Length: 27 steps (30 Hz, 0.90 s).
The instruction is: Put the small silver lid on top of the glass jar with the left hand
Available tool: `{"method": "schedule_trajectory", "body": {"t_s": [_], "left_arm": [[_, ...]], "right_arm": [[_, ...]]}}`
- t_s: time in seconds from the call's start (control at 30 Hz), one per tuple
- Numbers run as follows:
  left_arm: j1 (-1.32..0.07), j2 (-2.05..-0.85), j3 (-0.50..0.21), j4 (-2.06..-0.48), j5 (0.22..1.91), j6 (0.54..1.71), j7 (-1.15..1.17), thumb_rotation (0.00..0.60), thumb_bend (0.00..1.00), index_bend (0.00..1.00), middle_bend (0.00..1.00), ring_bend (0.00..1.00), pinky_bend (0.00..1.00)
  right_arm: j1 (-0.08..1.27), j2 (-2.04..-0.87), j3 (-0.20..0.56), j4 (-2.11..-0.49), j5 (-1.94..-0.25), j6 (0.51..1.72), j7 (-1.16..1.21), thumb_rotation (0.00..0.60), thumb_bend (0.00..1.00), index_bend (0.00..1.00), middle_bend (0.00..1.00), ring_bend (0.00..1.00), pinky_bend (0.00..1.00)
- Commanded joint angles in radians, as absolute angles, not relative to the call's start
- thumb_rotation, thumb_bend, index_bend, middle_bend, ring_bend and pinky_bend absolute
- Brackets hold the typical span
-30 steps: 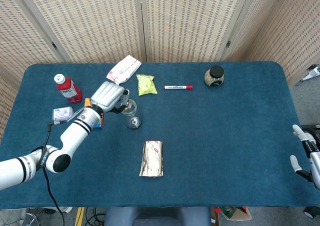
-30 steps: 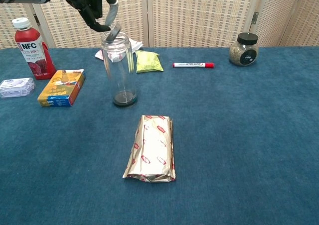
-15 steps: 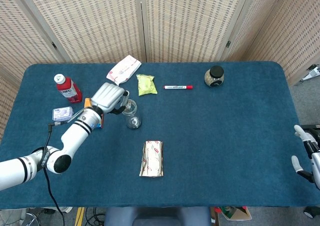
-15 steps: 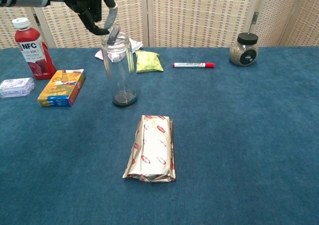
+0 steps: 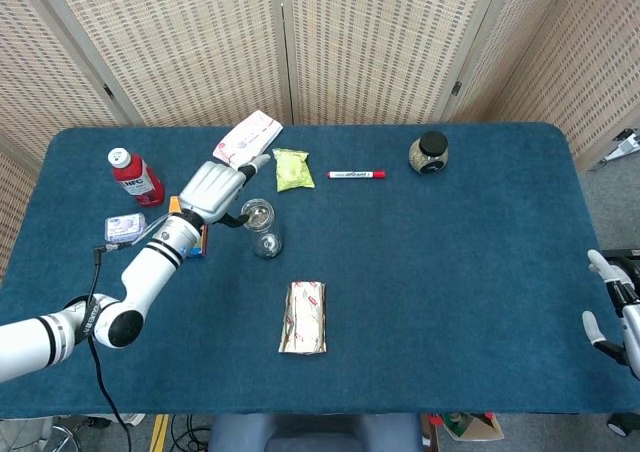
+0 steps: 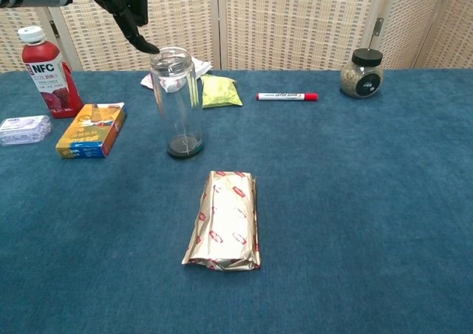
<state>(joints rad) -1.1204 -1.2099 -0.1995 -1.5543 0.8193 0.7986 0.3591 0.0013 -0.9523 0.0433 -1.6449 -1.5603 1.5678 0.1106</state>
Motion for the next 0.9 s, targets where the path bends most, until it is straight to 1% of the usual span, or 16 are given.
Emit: {"method": "schedule_trajectory", "body": {"t_s": [0.03,0.17,0.27,0.37,0.63,0.9], "left_arm": [[-1.113,-1.206,-0.206,-1.566,0.823,0.811,0.351,0.6,0.26,0.04,0.99,0.94,1.0],[-1.088,-1.179,-0.218,-1.617,0.845,0.81,0.3,0.6,0.26,0.22,1.0,0.95,1.0],[-1.073,-1.162,-0.211,-1.643,0.882,0.801,0.28,0.6,0.26,0.27,1.0,0.96,1.0],[-1.068,-1.151,-0.203,-1.659,0.894,0.787,0.275,0.6,0.26,0.29,1.0,0.97,1.0],[-1.059,-1.141,-0.192,-1.699,0.918,0.773,0.267,0.6,0.26,0.28,1.0,0.97,1.0],[-1.07,-1.151,-0.18,-1.701,0.899,0.761,0.291,0.6,0.26,0.26,1.0,0.97,1.0]], "right_arm": [[0.001,-0.952,0.043,-1.645,-1.56,1.567,0.11,0.6,0.42,0.05,0.24,0.07,0.13],[0.002,-0.954,0.043,-1.643,-1.559,1.564,0.112,0.6,0.42,0.05,0.24,0.07,0.13],[0.004,-0.956,0.043,-1.64,-1.558,1.561,0.114,0.6,0.42,0.05,0.24,0.07,0.13],[0.006,-0.957,0.044,-1.638,-1.559,1.559,0.115,0.6,0.42,0.05,0.24,0.07,0.13],[0.007,-0.959,0.044,-1.635,-1.557,1.556,0.116,0.6,0.42,0.05,0.24,0.07,0.13],[0.007,-0.959,0.044,-1.637,-1.558,1.557,0.114,0.6,0.42,0.05,0.24,0.07,0.13]]}}
